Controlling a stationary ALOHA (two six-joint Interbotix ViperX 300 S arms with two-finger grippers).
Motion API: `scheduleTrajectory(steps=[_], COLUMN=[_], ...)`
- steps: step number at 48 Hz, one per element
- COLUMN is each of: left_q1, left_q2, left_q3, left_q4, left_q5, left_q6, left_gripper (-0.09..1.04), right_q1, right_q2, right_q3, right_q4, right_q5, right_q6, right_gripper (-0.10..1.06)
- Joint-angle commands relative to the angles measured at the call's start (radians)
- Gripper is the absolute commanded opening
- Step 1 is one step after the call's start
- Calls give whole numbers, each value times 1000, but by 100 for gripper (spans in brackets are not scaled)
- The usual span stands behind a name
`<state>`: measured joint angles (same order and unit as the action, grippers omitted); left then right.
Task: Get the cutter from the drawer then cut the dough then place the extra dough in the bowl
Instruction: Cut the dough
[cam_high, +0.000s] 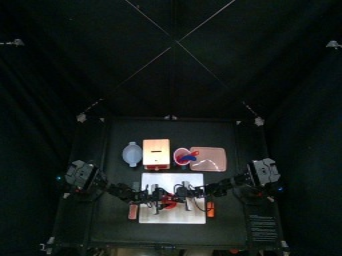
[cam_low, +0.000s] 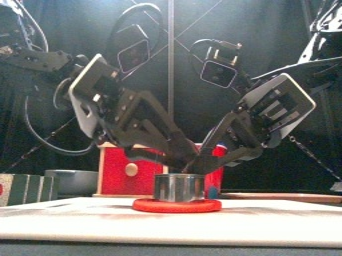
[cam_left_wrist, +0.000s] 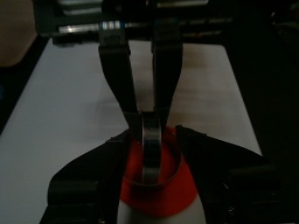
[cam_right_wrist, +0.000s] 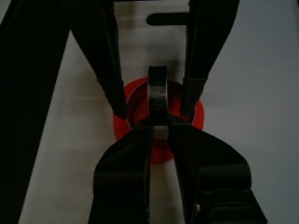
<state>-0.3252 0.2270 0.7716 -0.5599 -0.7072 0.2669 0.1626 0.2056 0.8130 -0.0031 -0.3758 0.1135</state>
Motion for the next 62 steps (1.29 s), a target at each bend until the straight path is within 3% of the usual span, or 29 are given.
scheduleTrajectory(steps=[1, 11, 26, 47, 62], left_q1=[0, -6, -55, -89, -86], left_q2=[-71, -132, -94, -17, -5], left_q3=[37, 103, 115, 86, 86], left_q4=[3, -25, -97, -98, -100], left_q5=[-26, -29, 5, 8, 9], left_q6=[-3, -6, -5, -5, -5], left_gripper=[85, 84, 83, 83, 61], right_q1=[-2, -5, -21, -31, -31], right_q2=[8, -11, -71, -106, -140], right_q3=[2, -11, -83, -275, -290], right_q4=[2, 3, -21, -94, -114], right_q5=[26, 41, 158, 528, 560], right_q6=[6, 8, 6, 12, 17], right_gripper=[54, 60, 75, 76, 76])
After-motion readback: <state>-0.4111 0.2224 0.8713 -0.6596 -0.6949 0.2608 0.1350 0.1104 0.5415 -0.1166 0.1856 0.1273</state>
